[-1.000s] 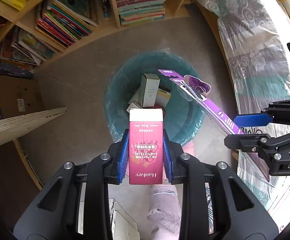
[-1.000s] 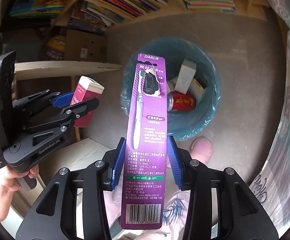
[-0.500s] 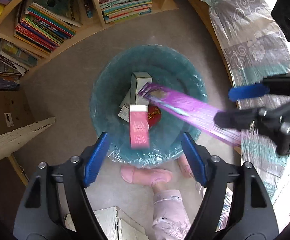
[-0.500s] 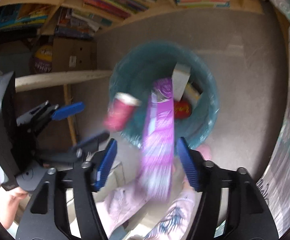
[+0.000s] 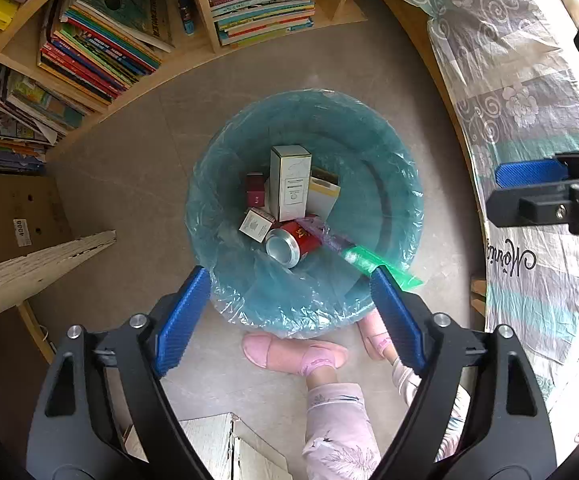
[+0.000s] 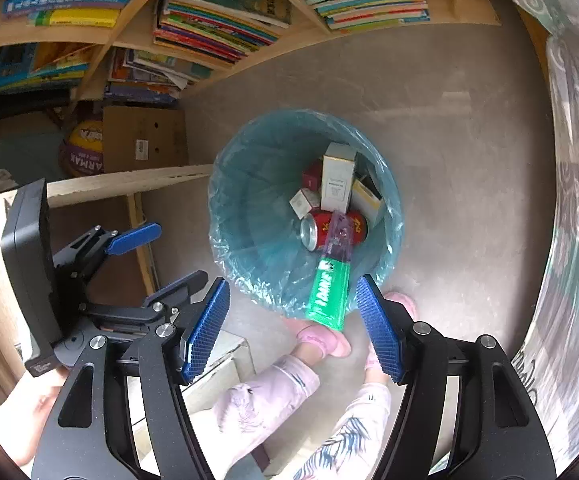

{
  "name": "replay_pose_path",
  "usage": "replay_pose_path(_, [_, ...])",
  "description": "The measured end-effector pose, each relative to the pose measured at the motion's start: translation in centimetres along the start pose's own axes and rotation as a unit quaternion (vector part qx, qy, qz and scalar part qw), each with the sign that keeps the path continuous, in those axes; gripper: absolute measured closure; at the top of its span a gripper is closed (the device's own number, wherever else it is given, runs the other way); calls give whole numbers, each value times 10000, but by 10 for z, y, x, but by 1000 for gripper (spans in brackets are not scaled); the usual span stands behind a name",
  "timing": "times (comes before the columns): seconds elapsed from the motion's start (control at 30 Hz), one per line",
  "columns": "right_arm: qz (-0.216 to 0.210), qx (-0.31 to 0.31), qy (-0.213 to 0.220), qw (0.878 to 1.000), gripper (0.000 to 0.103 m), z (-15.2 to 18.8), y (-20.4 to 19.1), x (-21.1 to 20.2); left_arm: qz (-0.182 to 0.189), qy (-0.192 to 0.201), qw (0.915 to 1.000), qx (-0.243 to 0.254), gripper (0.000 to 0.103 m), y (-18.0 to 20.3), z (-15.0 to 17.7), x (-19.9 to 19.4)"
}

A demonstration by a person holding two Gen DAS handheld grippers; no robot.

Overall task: Collect trash
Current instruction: 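Open both tools to drop the box and package into the wastebasket, then move both tools back toward the dark blue eraser and white marker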

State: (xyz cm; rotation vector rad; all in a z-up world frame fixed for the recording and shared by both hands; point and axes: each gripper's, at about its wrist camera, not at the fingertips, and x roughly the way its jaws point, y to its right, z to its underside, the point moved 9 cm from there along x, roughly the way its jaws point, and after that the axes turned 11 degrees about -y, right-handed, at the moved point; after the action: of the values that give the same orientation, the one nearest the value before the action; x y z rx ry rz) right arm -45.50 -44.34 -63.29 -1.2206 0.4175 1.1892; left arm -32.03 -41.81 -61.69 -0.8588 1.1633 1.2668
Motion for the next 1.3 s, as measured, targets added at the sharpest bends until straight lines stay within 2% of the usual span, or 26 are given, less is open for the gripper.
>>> replay_pose_path(0.1, [-34, 72, 10, 10000, 35, 7, 4, -3, -61, 64, 10000, 7, 22, 1, 2, -4])
replay_pose_path(0.23, [-39, 65, 24, 10000, 34, 15, 8, -10, -142, 259, 9996, 40, 15, 5, 4, -17])
replay_pose_path(0.4, [4, -29, 169, 9999, 30, 26, 8, -28, -219, 342, 9992, 17, 12, 10, 9, -33])
replay_pose_path(0.63, [69, -68, 223, 9997, 17, 43, 0, -51, -376, 488, 9981, -55, 7, 21, 21, -64])
replay_pose_path(0.73, [237, -335, 492, 9979, 16, 52, -11, -70, -359, 491, 9980, -181, 7, 27, 29, -80])
replay_pose_path(0.9, [539, -845, 934, 9906, 14, 69, -31, -104, -132, 639, 9970, -412, 7, 40, 48, -119])
replay_pose_path(1.1, [644, -1129, 1213, 9841, 14, 89, -45, -146, -272, 877, 9942, -556, 7, 50, 68, -170])
replay_pose_path(1.3, [930, -1441, 1047, 9796, 13, 107, -62, -177, -507, 1174, 9891, -733, 7, 51, 83, -222])
